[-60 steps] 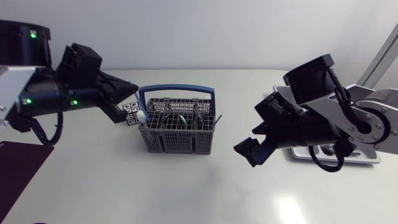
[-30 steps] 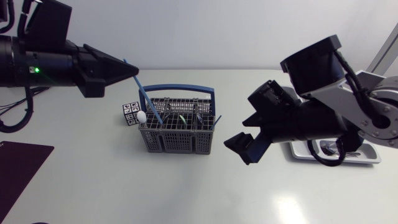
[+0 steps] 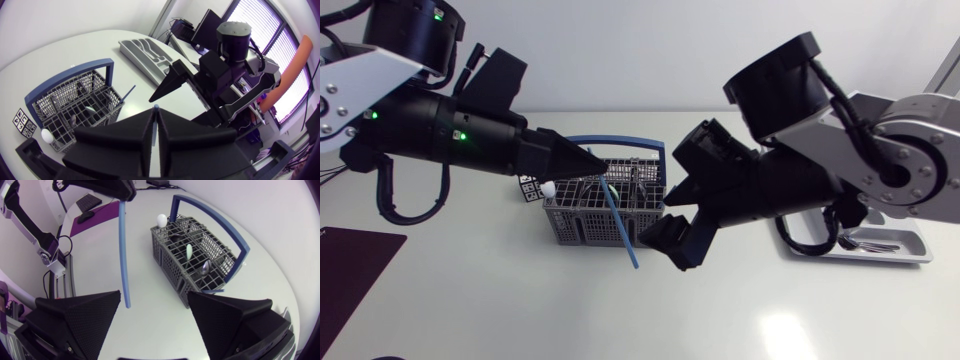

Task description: Transfer all utensils from the basket to the drawer tray.

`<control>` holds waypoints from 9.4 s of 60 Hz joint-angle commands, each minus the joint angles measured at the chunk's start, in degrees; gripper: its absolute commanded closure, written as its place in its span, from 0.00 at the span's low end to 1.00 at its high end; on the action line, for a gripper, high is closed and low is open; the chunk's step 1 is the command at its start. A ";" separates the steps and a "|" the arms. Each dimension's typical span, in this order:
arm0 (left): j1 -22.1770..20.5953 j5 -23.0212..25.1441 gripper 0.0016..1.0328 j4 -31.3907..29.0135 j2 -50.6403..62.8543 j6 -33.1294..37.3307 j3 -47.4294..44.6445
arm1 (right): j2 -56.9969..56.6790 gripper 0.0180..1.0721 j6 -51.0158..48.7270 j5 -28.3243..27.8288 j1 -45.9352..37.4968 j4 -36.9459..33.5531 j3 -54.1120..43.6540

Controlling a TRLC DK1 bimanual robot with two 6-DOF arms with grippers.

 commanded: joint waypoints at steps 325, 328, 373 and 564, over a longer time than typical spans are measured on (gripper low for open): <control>22.89 3.72 0.97 0.40 9.09 16.91 1.08 | 4.06 0.16 2.82 6.03 -3.34 -8.09 4.97; 22.89 4.16 0.97 -0.56 8.74 16.56 1.69 | 4.06 0.16 2.74 6.03 -3.25 -8.18 4.88; 14.10 8.20 0.97 -7.68 -7.26 16.83 0.55 | -1.12 0.13 -5.26 1.55 0.18 -4.57 1.71; -9.02 -37.50 0.43 7.43 4.69 15.16 -6.92 | -14.13 0.95 -44.90 7.26 -52.91 4.13 -24.30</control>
